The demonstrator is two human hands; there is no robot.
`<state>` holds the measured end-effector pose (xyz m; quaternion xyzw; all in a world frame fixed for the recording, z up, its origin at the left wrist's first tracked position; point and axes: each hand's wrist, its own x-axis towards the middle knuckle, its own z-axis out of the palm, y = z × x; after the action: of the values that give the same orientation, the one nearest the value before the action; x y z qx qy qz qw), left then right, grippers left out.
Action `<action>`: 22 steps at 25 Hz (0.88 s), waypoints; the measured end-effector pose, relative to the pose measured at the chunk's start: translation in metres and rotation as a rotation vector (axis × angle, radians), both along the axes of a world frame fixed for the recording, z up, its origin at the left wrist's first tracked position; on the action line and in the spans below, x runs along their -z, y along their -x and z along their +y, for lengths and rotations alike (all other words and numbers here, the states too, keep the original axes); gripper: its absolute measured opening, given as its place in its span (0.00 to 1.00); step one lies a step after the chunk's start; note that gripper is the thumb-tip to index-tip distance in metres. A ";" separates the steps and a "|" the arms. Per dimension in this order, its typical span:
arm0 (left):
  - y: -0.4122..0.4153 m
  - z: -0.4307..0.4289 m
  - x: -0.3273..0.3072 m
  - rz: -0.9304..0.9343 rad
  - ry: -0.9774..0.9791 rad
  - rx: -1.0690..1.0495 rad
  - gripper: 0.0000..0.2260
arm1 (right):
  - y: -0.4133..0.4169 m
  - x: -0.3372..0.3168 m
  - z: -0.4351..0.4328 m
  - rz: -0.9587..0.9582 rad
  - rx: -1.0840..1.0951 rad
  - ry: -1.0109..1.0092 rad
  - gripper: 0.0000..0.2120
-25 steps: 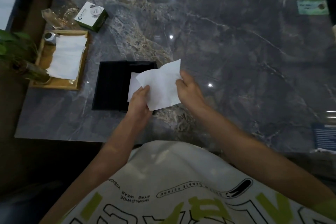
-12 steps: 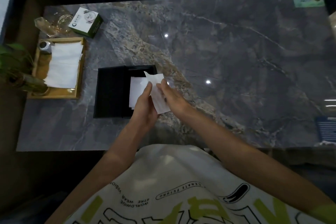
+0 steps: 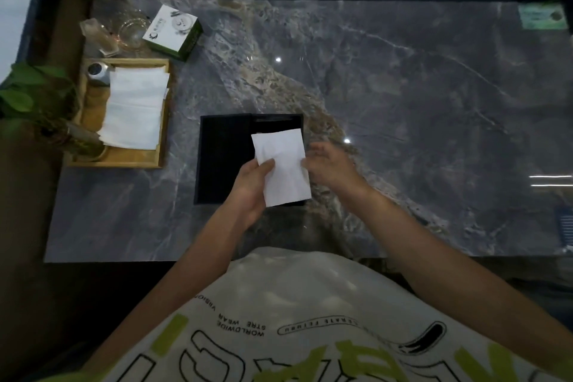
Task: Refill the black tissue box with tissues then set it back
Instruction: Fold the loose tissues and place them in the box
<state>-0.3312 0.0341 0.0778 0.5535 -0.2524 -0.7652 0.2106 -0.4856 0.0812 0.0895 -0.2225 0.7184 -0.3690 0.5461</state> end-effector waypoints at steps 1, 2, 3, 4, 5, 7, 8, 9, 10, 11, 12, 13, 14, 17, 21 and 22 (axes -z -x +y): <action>-0.005 -0.002 0.003 0.001 0.009 0.033 0.11 | -0.004 0.005 -0.002 -0.024 -0.003 -0.039 0.15; -0.011 -0.002 0.007 -0.007 0.027 0.062 0.10 | -0.009 0.010 -0.004 -0.014 -0.007 -0.060 0.13; -0.017 -0.003 0.011 -0.025 0.055 0.087 0.09 | -0.014 0.015 -0.006 0.030 -0.015 -0.070 0.09; -0.021 -0.003 0.015 -0.058 0.096 0.109 0.09 | -0.018 0.019 -0.008 0.072 -0.020 -0.073 0.07; -0.025 -0.004 0.019 -0.111 0.155 0.130 0.10 | -0.021 0.021 -0.009 0.124 -0.034 -0.077 0.07; -0.032 -0.008 0.025 -0.253 0.303 0.209 0.14 | -0.024 0.030 -0.012 0.212 -0.065 -0.107 0.08; -0.034 -0.010 0.027 -0.333 0.369 0.263 0.18 | -0.025 0.034 -0.015 0.243 -0.082 -0.120 0.08; -0.035 -0.012 0.028 -0.404 0.431 0.308 0.22 | -0.026 0.036 -0.017 0.270 -0.101 -0.126 0.08; -0.036 -0.013 0.029 -0.452 0.493 0.333 0.25 | -0.027 0.038 -0.019 0.299 -0.116 -0.126 0.08; -0.036 -0.014 0.029 -0.474 0.563 0.345 0.26 | -0.027 0.039 -0.022 0.337 -0.127 -0.121 0.09; -0.034 -0.016 0.030 -0.481 0.626 0.354 0.24 | -0.026 0.041 -0.025 0.378 -0.136 -0.112 0.11; -0.032 -0.017 0.031 -0.489 0.675 0.372 0.21 | -0.024 0.042 -0.028 0.419 -0.144 -0.101 0.13; -0.029 -0.019 0.031 -0.509 0.712 0.399 0.16 | -0.023 0.044 -0.030 0.456 -0.153 -0.089 0.13; -0.020 -0.025 0.033 -0.605 0.779 0.500 0.12 | -0.019 0.051 -0.035 0.550 -0.193 -0.040 0.11; -0.012 -0.030 0.034 -0.765 0.890 0.724 0.16 | -0.016 0.060 -0.041 0.608 -0.306 -0.045 0.08; -0.011 -0.031 0.034 -0.826 0.926 0.808 0.16 | -0.016 0.061 -0.043 0.618 -0.351 -0.072 0.10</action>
<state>-0.3203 0.0029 0.0439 0.5148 -0.7921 -0.3277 0.0125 -0.4696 0.0384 0.0288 -0.4240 0.8131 -0.1593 0.3655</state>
